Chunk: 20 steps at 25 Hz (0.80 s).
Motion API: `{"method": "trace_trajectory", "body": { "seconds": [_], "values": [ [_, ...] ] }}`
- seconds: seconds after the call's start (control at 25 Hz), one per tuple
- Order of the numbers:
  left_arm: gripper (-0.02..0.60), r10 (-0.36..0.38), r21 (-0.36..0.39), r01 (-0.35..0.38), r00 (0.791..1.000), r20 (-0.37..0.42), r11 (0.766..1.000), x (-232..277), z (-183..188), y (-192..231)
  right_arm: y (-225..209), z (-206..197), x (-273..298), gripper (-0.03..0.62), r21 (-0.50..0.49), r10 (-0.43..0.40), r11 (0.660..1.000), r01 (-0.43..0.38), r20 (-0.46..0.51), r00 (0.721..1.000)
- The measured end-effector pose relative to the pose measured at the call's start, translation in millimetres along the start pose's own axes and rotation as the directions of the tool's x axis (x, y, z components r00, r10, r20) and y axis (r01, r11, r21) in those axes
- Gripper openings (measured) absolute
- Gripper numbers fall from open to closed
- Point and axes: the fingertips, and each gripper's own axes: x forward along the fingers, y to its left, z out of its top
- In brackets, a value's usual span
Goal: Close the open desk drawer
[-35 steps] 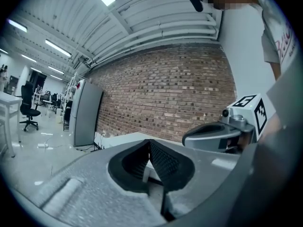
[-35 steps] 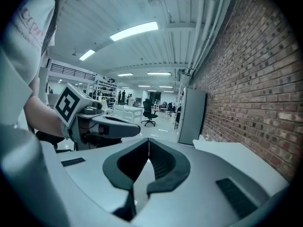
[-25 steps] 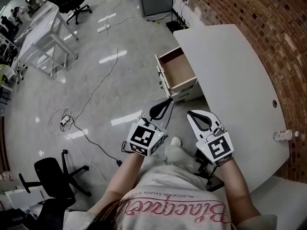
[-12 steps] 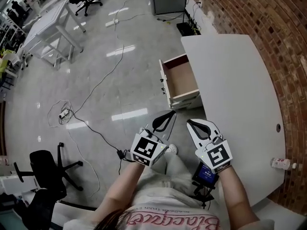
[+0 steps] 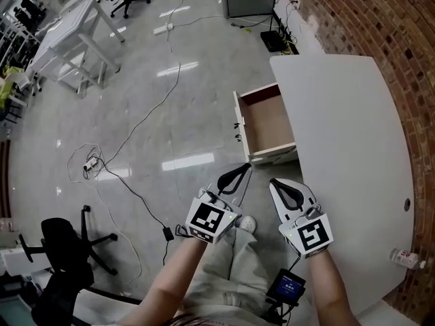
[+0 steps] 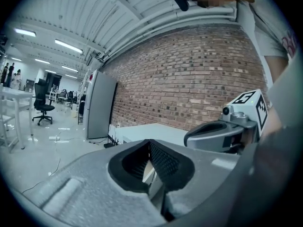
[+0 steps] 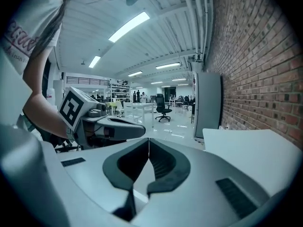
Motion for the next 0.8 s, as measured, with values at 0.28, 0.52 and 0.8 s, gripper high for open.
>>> {"method": "trace_trajectory", "body": {
  "seconds": [0.28,0.52,0.8],
  "values": [
    [0.008,0.002,0.022,-0.001,1.0,-0.011,1.0,37.5,-40.1,36.5,-15.6,-38.5,46.0,0.012,-0.044,0.02,0.999,-0.02,0.019,1.0],
    [0.008,-0.041,0.051,0.043,0.998,-0.047,0.998,65.6,-94.6,56.3,-32.6,-81.5,78.0,0.012,-0.071,0.034,0.997,-0.032,0.025,0.999],
    [0.009,-0.059,-0.005,0.059,0.995,-0.079,0.998,93.7,-141.5,97.1,-50.4,-110.0,104.2,0.012,-0.055,0.008,0.998,-0.008,0.008,1.0]
  ]
}}
